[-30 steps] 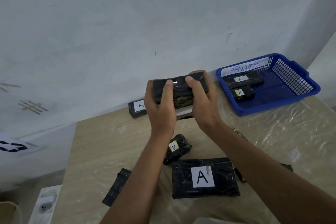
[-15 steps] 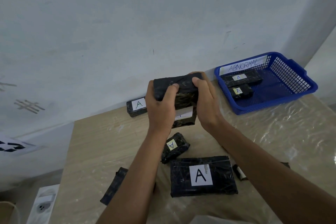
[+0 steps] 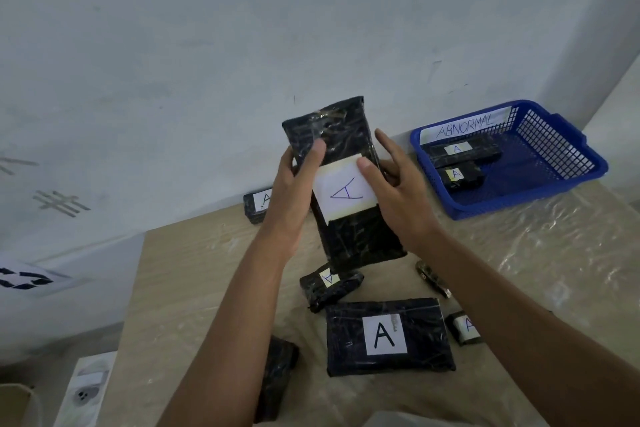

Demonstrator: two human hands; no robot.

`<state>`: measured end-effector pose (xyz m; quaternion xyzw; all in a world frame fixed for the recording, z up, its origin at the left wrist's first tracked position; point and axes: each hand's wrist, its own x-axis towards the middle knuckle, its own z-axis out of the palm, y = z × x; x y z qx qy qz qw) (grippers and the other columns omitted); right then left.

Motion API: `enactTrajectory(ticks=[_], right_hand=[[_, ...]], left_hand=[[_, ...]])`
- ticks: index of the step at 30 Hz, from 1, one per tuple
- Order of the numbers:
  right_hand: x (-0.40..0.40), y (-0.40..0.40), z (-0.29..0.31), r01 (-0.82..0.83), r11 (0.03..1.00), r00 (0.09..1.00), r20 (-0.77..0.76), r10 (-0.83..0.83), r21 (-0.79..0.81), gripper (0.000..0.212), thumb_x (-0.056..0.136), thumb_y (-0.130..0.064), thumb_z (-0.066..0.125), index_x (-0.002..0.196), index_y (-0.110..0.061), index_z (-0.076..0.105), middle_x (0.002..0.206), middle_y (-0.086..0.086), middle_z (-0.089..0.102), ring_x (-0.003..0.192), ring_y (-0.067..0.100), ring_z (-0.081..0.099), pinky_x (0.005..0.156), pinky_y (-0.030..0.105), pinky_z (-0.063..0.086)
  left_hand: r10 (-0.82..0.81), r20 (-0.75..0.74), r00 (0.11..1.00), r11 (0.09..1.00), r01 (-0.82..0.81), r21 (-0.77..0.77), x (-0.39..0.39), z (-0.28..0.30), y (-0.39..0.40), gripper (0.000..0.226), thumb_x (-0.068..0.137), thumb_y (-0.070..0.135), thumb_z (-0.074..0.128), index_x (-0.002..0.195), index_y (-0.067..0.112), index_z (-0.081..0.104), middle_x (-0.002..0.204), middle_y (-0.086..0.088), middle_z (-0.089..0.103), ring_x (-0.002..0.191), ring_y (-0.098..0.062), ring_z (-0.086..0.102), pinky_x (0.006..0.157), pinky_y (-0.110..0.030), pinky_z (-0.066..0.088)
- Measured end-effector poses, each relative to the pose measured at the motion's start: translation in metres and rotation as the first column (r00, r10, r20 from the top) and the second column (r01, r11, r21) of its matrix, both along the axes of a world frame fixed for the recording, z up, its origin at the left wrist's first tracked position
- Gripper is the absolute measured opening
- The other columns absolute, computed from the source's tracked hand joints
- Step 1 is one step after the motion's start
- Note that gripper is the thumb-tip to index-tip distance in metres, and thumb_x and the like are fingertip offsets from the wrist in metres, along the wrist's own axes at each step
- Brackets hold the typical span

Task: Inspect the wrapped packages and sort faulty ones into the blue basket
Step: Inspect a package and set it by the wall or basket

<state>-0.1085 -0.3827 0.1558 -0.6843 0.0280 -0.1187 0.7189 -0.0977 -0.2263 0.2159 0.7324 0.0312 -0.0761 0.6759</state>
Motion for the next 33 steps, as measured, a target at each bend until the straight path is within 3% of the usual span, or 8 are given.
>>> enactTrajectory(ticks=[5,9,12,15,22,27,30,33], right_hand=[[0.011,-0.001,0.017,0.002,0.996,0.996,-0.094,0.007,0.09,0.043,0.081,-0.061,0.068,0.123,-0.061,0.057,0.113,0.004,0.075,0.11,0.02,0.072,0.096,0.053,0.059],[0.003,0.003,0.015,-0.184,0.979,0.98,-0.064,0.189,0.084,0.039,0.102,-0.033,0.063,0.134,-0.053,0.052,0.129,-0.008,0.068,0.117,0.012,0.069,0.099,0.044,0.058],[-0.016,0.003,0.005,-0.209,0.976,0.975,0.061,0.213,-0.063,0.054,0.104,-0.049,0.054,0.154,-0.047,0.035,0.166,-0.008,0.034,0.154,0.009,0.03,0.122,0.049,0.037],[-0.023,0.001,-0.005,-0.058,0.931,0.937,0.303,0.175,-0.359,0.068,0.106,-0.056,0.036,0.16,-0.014,0.031,0.173,0.009,0.013,0.161,0.025,0.008,0.126,0.061,0.021],[-0.032,-0.001,0.005,0.096,0.922,0.815,0.561,0.144,-0.375,0.083,0.1,-0.069,0.032,0.115,0.005,0.067,0.123,0.015,0.069,0.14,0.034,0.052,0.118,0.067,0.026],[-0.025,0.004,0.004,0.171,0.92,0.754,0.648,0.108,-0.352,0.036,0.087,-0.035,0.057,0.095,-0.001,0.065,0.096,0.014,0.066,0.102,0.035,0.063,0.102,0.065,0.041],[-0.017,0.01,0.009,0.133,0.983,0.821,0.57,-0.037,-0.128,0.023,0.089,-0.022,0.052,0.092,0.0,0.058,0.083,0.013,0.059,0.079,0.032,0.057,0.074,0.051,0.049],[-0.014,0.019,0.019,0.138,0.97,0.919,0.341,-0.201,0.199,0.016,0.093,-0.024,0.05,0.084,-0.012,0.056,0.072,-0.008,0.053,0.07,0.01,0.047,0.064,0.031,0.042]], left_hand=[[-0.078,-0.029,0.996,0.996,0.08,0.04,-0.01,-0.028,0.008,0.056,0.09,0.04,0.074,0.141,0.047,0.052,0.132,0.006,0.069,0.115,-0.013,0.07,0.099,-0.043,0.058],[-0.044,-0.113,0.993,0.995,0.033,-0.093,-0.005,-0.02,0.013,0.043,0.097,0.021,0.069,0.137,0.036,0.061,0.12,0.002,0.076,0.108,-0.02,0.074,0.088,-0.039,0.061],[-0.07,-0.278,0.958,0.982,0.018,-0.186,0.003,-0.011,0.019,0.037,0.095,0.027,0.069,0.131,0.023,0.067,0.12,-0.01,0.076,0.113,-0.033,0.071,0.101,-0.051,0.056],[-0.105,-0.422,0.901,0.981,0.023,-0.193,0.006,0.001,0.021,0.046,0.09,0.034,0.074,0.129,0.011,0.067,0.119,-0.017,0.075,0.104,-0.035,0.072,0.102,-0.049,0.055],[-0.285,-0.503,0.816,0.935,0.121,-0.334,0.006,0.008,0.017,0.035,0.093,0.026,0.062,0.116,0.001,0.068,0.106,-0.019,0.073,0.089,-0.03,0.072,0.088,-0.04,0.057],[-0.346,-0.519,0.782,0.898,0.116,-0.425,0.002,0.008,0.012,0.031,0.09,0.026,0.062,0.106,0.001,0.067,0.096,-0.018,0.073,0.081,-0.028,0.073,0.079,-0.037,0.062],[-0.356,-0.456,0.816,0.88,0.129,-0.457,0.0,0.007,0.012,0.037,0.094,0.037,0.056,0.114,0.008,0.067,0.103,-0.016,0.074,0.091,-0.029,0.07,0.103,-0.049,0.048],[-0.288,-0.391,0.874,0.929,0.156,-0.336,-0.006,0.008,0.003,0.048,0.095,0.064,0.046,0.106,0.021,0.064,0.087,0.0,0.069,0.08,-0.017,0.054,0.09,-0.04,0.037]])
